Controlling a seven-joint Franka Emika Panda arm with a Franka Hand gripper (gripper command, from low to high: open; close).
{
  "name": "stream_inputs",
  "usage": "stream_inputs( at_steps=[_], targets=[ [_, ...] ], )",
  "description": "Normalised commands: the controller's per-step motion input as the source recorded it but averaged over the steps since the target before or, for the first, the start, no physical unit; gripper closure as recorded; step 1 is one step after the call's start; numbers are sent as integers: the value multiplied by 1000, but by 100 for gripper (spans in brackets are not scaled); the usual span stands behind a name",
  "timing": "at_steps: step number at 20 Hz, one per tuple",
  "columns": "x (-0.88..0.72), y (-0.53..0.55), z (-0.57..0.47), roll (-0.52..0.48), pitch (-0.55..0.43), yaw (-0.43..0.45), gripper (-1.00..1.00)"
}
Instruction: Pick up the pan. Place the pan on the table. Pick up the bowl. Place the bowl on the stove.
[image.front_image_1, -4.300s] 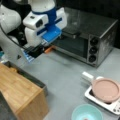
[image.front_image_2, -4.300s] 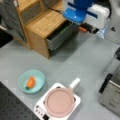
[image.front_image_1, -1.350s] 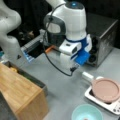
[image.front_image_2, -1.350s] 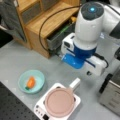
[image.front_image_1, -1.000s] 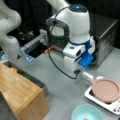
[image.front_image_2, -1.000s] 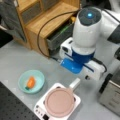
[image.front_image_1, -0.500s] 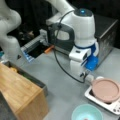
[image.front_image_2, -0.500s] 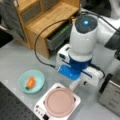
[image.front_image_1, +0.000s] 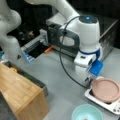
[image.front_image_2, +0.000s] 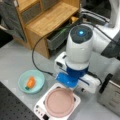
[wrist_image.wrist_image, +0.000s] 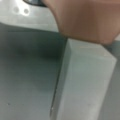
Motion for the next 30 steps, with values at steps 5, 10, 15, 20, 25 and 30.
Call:
stream_inputs(
  at_steps=[5, 10, 15, 20, 25, 30],
  targets=[
    [167, -46, -26, -9, 46, -3, -100],
    [67, -66, 16, -18, 42, -7, -100],
    [-26, -82, -60, -31, 33, -25, -100],
    [-77, -31, -70, -44, 36, -56, -100],
    [-83, 16, -50, -45, 23, -53, -100],
    [-66, 40, -48, -42, -22, -76, 100]
  ],
)
